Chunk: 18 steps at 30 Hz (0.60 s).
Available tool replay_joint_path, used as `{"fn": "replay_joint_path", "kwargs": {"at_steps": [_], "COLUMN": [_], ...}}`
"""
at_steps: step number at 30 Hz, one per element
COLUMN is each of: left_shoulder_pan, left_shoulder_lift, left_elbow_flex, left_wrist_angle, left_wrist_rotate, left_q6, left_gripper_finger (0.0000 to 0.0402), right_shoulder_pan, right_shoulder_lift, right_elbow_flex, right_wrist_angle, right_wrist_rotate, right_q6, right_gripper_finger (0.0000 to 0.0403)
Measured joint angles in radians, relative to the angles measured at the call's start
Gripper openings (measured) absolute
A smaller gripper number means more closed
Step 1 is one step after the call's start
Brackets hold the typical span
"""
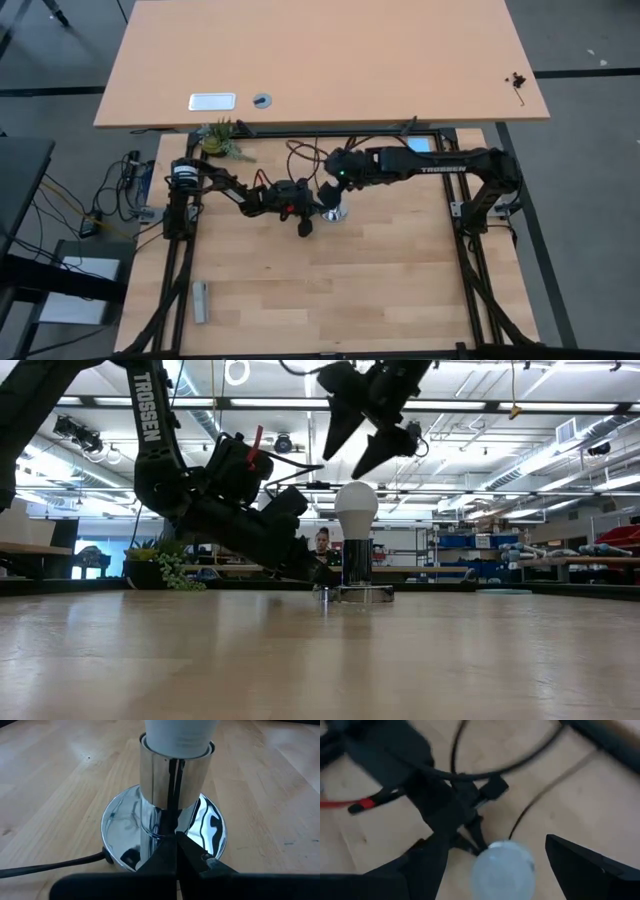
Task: Screw lightbulb
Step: Remove the white lightbulb from the silver lamp
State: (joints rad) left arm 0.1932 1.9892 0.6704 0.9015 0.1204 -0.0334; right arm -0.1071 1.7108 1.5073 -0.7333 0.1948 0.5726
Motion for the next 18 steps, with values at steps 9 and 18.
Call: {"fn": "replay_joint_path", "kwargs": {"at_steps": [9,18], "left_shoulder_pan": [0.000,0.000], "left_shoulder_lift": [0.000,0.000], "left_elbow_flex": [0.000,0.000], "left_wrist_angle": [-0.002,-0.002], "left_wrist_rotate": [0.000,0.000], "left_q6": [-0.001,-0.001], "left_gripper_finger": [0.0000,0.0000], "right_shoulder_pan": [0.022,0.004], "right_shoulder_lift": [0.071,0.087], "right_elbow_flex": [-0.002,-0.001], "right_wrist_angle": [-0.079,-0.135], "right_wrist_rotate": [-0.009,-0.027], "right_q6": [0.158,0.053], "right_gripper_finger": [0.0336,0.0289]}}
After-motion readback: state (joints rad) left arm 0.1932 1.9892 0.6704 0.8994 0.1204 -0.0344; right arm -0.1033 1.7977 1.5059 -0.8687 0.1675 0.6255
